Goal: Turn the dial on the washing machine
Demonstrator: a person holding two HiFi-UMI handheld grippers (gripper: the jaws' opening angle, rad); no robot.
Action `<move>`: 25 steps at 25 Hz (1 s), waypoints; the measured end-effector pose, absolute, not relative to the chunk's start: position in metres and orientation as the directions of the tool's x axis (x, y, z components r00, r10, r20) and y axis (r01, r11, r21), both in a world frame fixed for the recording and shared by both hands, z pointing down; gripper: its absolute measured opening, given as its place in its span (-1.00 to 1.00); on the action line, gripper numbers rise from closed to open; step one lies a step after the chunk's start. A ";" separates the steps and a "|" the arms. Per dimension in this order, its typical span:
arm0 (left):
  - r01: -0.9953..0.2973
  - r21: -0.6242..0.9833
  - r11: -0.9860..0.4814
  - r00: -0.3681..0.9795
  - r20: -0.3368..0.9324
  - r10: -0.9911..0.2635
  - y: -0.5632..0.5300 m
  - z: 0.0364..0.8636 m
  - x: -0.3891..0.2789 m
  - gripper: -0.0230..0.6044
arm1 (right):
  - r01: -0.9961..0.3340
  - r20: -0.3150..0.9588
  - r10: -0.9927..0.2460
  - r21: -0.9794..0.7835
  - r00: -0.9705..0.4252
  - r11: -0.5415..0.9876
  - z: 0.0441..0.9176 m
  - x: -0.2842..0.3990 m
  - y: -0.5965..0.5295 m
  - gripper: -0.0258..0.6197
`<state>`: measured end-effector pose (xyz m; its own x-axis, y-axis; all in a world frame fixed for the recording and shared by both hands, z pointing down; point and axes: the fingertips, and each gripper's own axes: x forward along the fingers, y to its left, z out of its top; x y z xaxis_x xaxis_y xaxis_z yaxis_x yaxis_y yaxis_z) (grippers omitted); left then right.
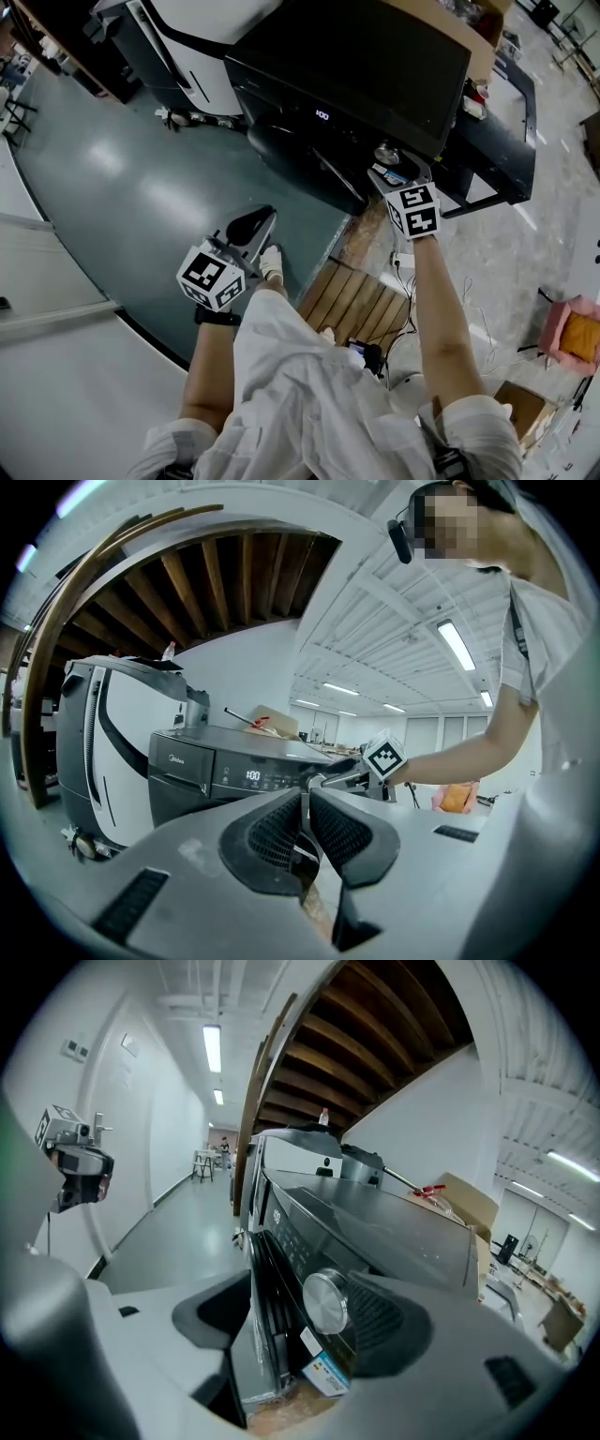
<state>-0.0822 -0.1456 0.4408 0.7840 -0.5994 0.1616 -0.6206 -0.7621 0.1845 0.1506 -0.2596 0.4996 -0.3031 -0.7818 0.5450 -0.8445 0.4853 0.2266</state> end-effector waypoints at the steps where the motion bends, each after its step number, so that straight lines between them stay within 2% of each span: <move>1: -0.622 0.184 -0.761 0.783 0.162 -0.601 -0.147 0.441 -0.084 -0.83 | -0.847 0.550 -0.781 0.228 -0.294 0.480 0.502 0.152 -0.260 0.07; 7: -0.627 0.188 -0.756 0.779 0.173 -0.602 -0.154 0.446 -0.087 -0.83 | -0.865 0.563 -0.783 0.222 -0.263 0.450 0.519 0.159 -0.264 0.07; 25: -0.628 0.192 -0.754 0.778 0.174 -0.603 -0.154 0.448 -0.084 -0.83 | -0.862 0.505 -0.804 0.205 -0.312 0.463 0.502 0.146 -0.270 0.06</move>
